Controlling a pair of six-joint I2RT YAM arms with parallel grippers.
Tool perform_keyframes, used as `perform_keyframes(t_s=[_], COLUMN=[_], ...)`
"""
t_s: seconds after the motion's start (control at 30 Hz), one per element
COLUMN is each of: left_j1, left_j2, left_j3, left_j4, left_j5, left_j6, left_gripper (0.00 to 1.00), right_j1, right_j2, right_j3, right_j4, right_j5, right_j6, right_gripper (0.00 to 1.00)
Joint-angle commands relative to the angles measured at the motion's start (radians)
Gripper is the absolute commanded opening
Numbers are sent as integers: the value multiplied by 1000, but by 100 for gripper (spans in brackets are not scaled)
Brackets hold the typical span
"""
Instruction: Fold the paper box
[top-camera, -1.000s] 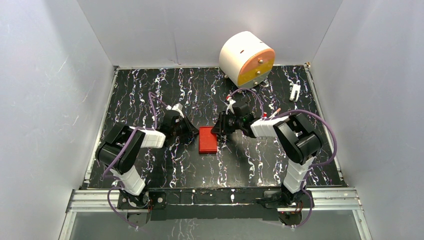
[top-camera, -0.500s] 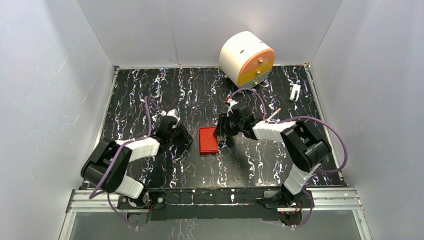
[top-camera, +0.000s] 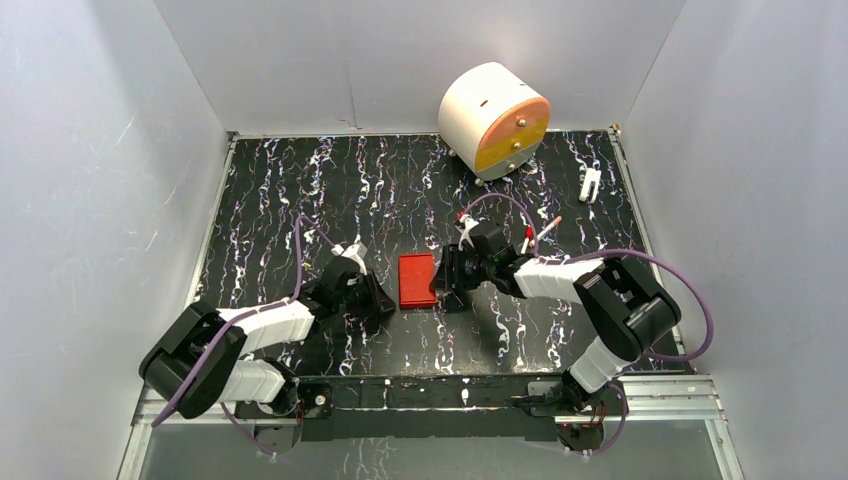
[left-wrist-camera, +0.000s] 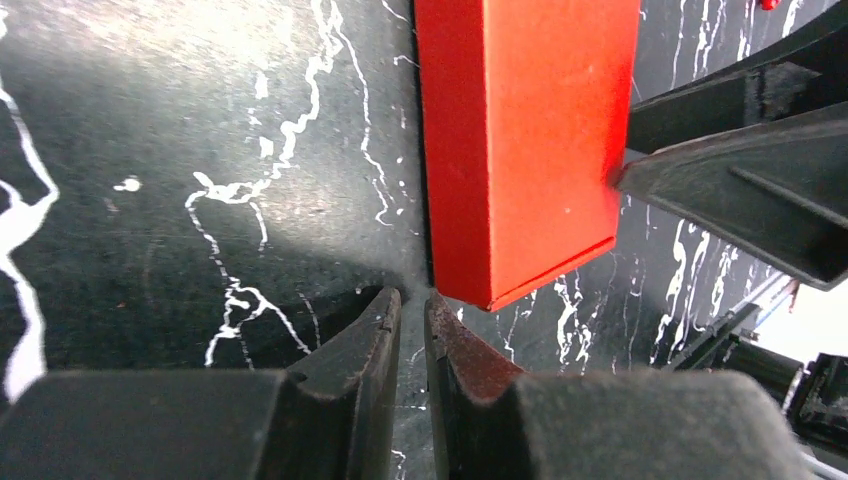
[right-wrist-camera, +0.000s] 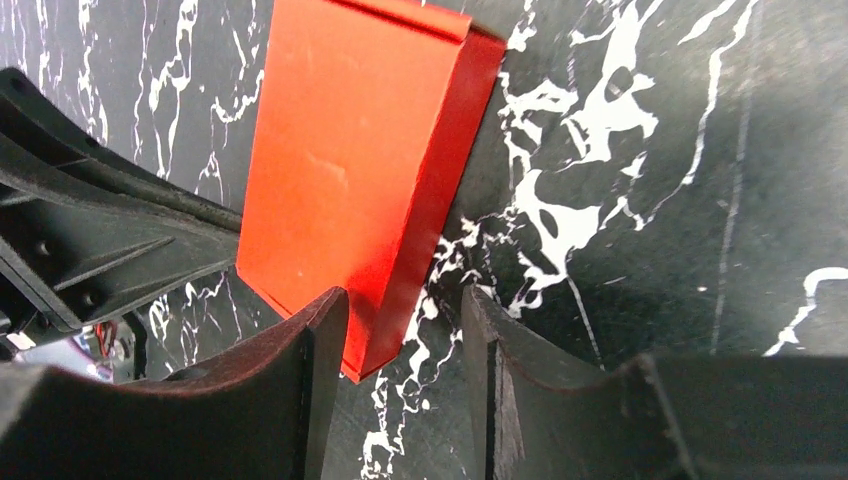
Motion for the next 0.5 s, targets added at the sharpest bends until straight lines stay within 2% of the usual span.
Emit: perform_keyframes(t_s=[0.0, 0.2, 0.47], left_j1=[-20, -27, -57], left_j2=[38, 80, 165], left_j3=[-14, 2, 27], left_j4=[29, 37, 80], left_j5=[-5, -20, -10], left_j6=[-23, -4, -9], left_gripper=[14, 13, 11], right_j1=[16, 28, 51], right_j2=[-5, 19, 39], right_j3=[-15, -19, -27], right_j4=[82, 101, 126], right_j5=[-32, -33, -52], right_j6=[37, 42, 58], right_gripper=[53, 50, 41])
